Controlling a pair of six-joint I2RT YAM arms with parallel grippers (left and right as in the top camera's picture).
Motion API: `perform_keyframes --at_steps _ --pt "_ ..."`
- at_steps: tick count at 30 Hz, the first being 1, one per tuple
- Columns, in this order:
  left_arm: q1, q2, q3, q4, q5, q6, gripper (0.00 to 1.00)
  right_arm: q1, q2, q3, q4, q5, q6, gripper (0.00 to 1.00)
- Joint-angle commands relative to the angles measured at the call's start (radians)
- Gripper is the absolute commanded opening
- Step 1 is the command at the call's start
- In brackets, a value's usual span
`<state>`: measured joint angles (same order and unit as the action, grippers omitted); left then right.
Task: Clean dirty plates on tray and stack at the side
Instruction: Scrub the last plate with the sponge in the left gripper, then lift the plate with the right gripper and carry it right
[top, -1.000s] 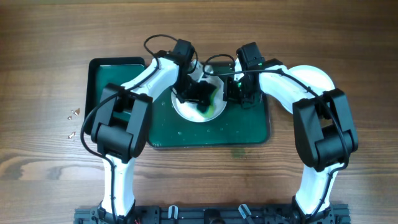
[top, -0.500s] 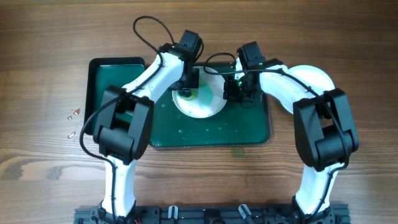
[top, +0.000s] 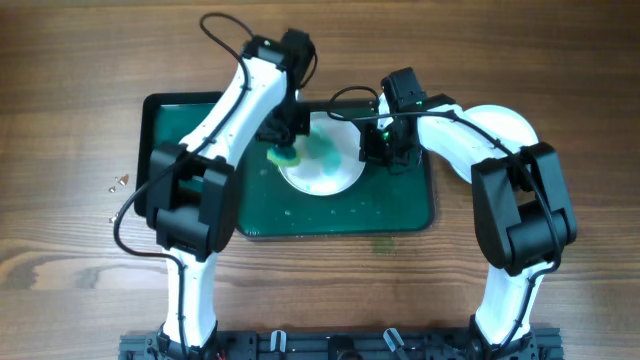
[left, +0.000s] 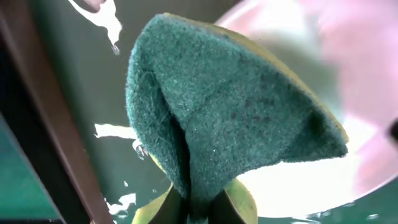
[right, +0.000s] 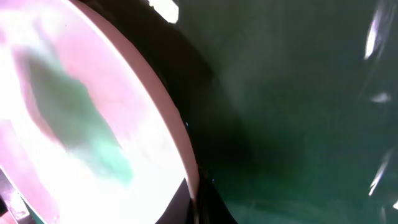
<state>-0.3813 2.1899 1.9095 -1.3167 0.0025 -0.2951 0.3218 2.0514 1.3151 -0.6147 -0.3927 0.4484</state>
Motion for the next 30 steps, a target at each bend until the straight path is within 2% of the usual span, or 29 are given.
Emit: perform_keyframes --at_steps 1,3,6,16,22,30 --pt "0.047 -0.069 0.03 0.014 0.012 -0.012 0.04 -0.002 -0.005 -0.021 -0.027 0.017 -0.029 0.04" --pt "0.063 -0.07 0.03 0.015 0.012 -0.012 0.04 0.005 -0.05 -0.021 -0.047 0.071 -0.054 0.04" --pt "0.074 -0.069 0.028 0.023 0.011 -0.012 0.04 0.039 -0.131 -0.021 -0.105 0.25 -0.056 0.04" --pt "0.068 -0.069 0.028 0.045 0.009 -0.013 0.04 0.271 -0.42 -0.021 -0.272 0.899 0.003 0.04" --pt "0.064 -0.069 0.028 0.045 0.009 -0.012 0.04 0.432 -0.484 -0.021 -0.365 1.296 0.026 0.04" --pt "0.064 -0.069 0.028 0.045 0.009 -0.012 0.04 0.618 -0.485 -0.021 -0.44 1.624 -0.01 0.04"
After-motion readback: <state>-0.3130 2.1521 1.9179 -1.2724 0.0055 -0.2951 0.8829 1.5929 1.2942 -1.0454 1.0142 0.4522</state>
